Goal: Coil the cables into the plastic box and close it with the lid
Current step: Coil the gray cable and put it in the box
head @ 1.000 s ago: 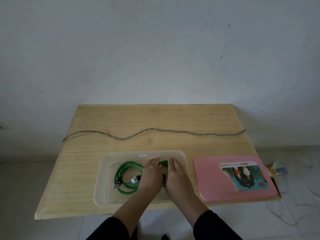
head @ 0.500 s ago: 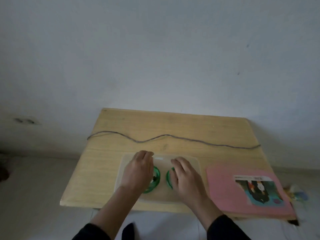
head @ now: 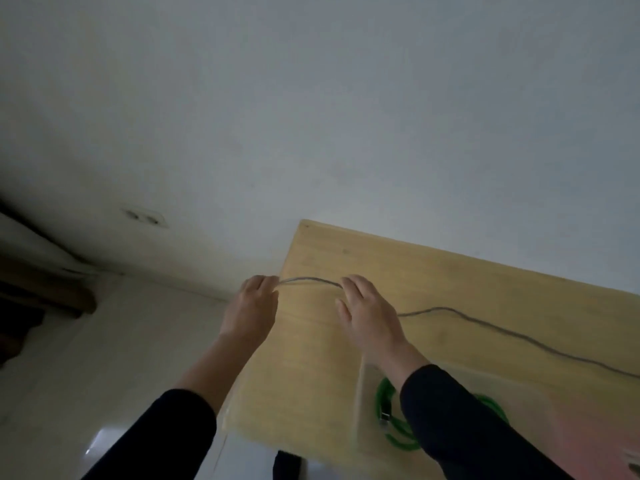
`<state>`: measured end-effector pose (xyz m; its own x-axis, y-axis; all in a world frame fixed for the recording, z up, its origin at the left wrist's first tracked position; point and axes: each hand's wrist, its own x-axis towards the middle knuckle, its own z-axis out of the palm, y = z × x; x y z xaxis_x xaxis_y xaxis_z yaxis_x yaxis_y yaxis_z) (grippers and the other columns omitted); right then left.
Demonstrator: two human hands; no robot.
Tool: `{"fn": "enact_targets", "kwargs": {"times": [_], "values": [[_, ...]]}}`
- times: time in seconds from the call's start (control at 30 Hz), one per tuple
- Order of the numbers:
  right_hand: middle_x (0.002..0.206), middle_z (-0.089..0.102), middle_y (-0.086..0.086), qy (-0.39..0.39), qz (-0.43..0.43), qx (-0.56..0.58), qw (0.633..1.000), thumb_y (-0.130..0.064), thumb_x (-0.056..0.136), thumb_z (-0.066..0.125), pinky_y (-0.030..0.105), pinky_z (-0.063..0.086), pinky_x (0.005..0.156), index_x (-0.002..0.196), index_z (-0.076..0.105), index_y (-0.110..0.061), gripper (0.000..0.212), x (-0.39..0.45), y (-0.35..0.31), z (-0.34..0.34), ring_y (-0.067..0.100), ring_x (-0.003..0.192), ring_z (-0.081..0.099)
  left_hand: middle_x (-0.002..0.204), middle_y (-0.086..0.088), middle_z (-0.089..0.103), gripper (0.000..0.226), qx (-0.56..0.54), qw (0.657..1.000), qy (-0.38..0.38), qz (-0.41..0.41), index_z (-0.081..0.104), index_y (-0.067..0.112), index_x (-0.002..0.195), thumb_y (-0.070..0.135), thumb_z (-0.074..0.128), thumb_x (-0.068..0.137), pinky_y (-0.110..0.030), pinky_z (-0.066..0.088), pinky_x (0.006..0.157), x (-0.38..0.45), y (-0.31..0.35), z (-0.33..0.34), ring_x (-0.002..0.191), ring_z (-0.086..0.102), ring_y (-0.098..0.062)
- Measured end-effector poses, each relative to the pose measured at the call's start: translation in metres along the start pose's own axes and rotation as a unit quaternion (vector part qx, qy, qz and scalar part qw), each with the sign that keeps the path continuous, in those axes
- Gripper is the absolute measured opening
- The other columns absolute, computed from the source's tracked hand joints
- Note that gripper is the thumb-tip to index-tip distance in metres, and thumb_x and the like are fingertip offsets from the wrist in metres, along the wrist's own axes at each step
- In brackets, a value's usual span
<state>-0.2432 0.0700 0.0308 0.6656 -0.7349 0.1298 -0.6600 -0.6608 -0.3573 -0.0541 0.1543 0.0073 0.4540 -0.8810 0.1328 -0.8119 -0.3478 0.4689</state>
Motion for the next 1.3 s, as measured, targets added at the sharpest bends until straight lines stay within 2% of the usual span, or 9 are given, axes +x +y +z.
{"fn": "enact_targets", "kwargs": {"times": [0.07, 0.2, 0.33, 0.4, 0.57, 0.83, 0.9, 1.1, 1.3], "values": [[0.142, 0.042, 0.010, -0.017, 0.001, 0.003, 1.000, -0.024, 0.096, 0.043, 0.028, 0.037, 0.103, 0.137, 0.039, -0.005, 0.045, 0.017, -0.003, 0.012, 0.021, 0.131, 0.040, 0.113, -0.018, 0.064, 0.028, -0.008, 0.999, -0.008, 0.031, 0.061, 0.002, 0.115, 0.014, 0.052, 0.091, -0.040, 0.050, 0.079, 0.013, -0.011, 0.005, 0.104, 0.060, -0.034], [0.147, 0.035, 0.006, -0.059, 0.013, 0.013, 0.998, -0.023, 0.097, 0.041, 0.023, 0.027, 0.107, 0.142, 0.030, -0.009, 0.048, 0.051, -0.005, 0.043, 0.017, 0.135, 0.032, 0.082, -0.023, 0.071, 0.040, -0.065, 0.994, -0.074, 0.055, 0.069, -0.008, 0.093, 0.024, 0.050, 0.077, -0.035, 0.052, 0.064, 0.039, -0.037, 0.026, 0.069, 0.070, -0.033], [0.135, 0.048, 0.013, -0.081, 0.031, 0.022, 0.996, -0.019, 0.094, 0.049, 0.030, 0.036, 0.102, 0.139, 0.038, -0.008, 0.048, 0.067, 0.001, 0.066, 0.025, 0.126, 0.043, 0.110, -0.013, 0.066, 0.026, -0.094, 0.992, -0.081, -0.001, 0.068, 0.006, 0.107, 0.017, 0.058, 0.086, -0.035, 0.050, 0.076, 0.047, -0.045, 0.047, 0.100, 0.062, -0.030], [0.121, 0.056, 0.016, -0.076, 0.038, 0.023, 0.996, -0.016, 0.093, 0.050, 0.034, 0.044, 0.091, 0.134, 0.046, -0.007, 0.041, 0.072, 0.004, 0.071, 0.030, 0.115, 0.052, 0.108, -0.010, 0.064, 0.018, -0.110, 0.991, -0.074, -0.010, 0.068, 0.007, 0.100, 0.014, 0.058, 0.087, -0.032, 0.046, 0.073, 0.052, -0.048, 0.053, 0.099, 0.059, -0.029], [0.090, 0.060, 0.012, 0.010, 0.025, 0.107, 0.994, -0.008, 0.090, 0.050, 0.012, 0.033, 0.064, 0.120, 0.060, -0.007, 0.032, 0.085, 0.005, 0.055, 0.014, 0.079, 0.055, 0.092, -0.009, 0.063, 0.012, -0.154, 0.987, -0.044, 0.013, 0.059, 0.008, 0.096, 0.015, 0.049, 0.093, -0.029, 0.040, 0.064, 0.075, -0.045, 0.044, 0.081, 0.058, -0.025], [0.078, 0.058, 0.004, 0.206, 0.025, 0.169, 0.964, -0.014, 0.091, 0.049, 0.004, 0.036, 0.064, 0.115, 0.064, -0.011, 0.028, 0.111, 0.008, -0.043, 0.003, 0.067, 0.049, 0.065, 0.005, 0.058, 0.014, -0.334, 0.940, -0.036, 0.066, 0.055, 0.020, 0.086, 0.028, 0.047, 0.095, -0.032, 0.053, 0.055, 0.121, 0.033, -0.030, 0.058, 0.056, -0.005], [0.077, 0.060, 0.004, 0.235, 0.012, 0.170, 0.957, -0.015, 0.092, 0.050, 0.007, 0.038, 0.064, 0.115, 0.064, -0.012, 0.027, 0.114, 0.010, -0.074, 0.002, 0.067, 0.050, 0.063, 0.003, 0.053, 0.017, -0.395, 0.915, -0.045, 0.065, 0.055, 0.018, 0.087, 0.028, 0.045, 0.096, -0.038, 0.053, 0.050, 0.127, 0.061, -0.047, 0.056, 0.053, -0.011], [0.093, 0.068, 0.008, 0.264, -0.011, 0.198, 0.944, -0.017, 0.095, 0.049, 0.019, 0.047, 0.075, 0.122, 0.059, -0.018, 0.029, 0.093, 0.029, -0.148, 0.012, 0.084, 0.059, 0.054, 0.010, 0.031, 0.024, -0.601, 0.797, -0.055, 0.033, 0.051, 0.015, 0.082, 0.020, 0.037, 0.100, -0.022, 0.026, 0.047, 0.126, 0.141, -0.075, 0.051, 0.024, -0.010], [0.098, 0.066, -0.009, 0.276, -0.047, 0.210, 0.937, -0.020, 0.094, 0.045, 0.007, 0.043, 0.077, 0.127, 0.055, -0.017, 0.035, 0.048, 0.072, -0.184, -0.004, 0.089, 0.059, 0.057, 0.007, 0.025, 0.027, -0.746, 0.664, -0.045, -0.033, 0.048, 0.017, 0.079, 0.022, 0.033, 0.101, -0.016, 0.023, 0.041, 0.109, 0.214, -0.085, 0.046, 0.022, -0.007]]}}
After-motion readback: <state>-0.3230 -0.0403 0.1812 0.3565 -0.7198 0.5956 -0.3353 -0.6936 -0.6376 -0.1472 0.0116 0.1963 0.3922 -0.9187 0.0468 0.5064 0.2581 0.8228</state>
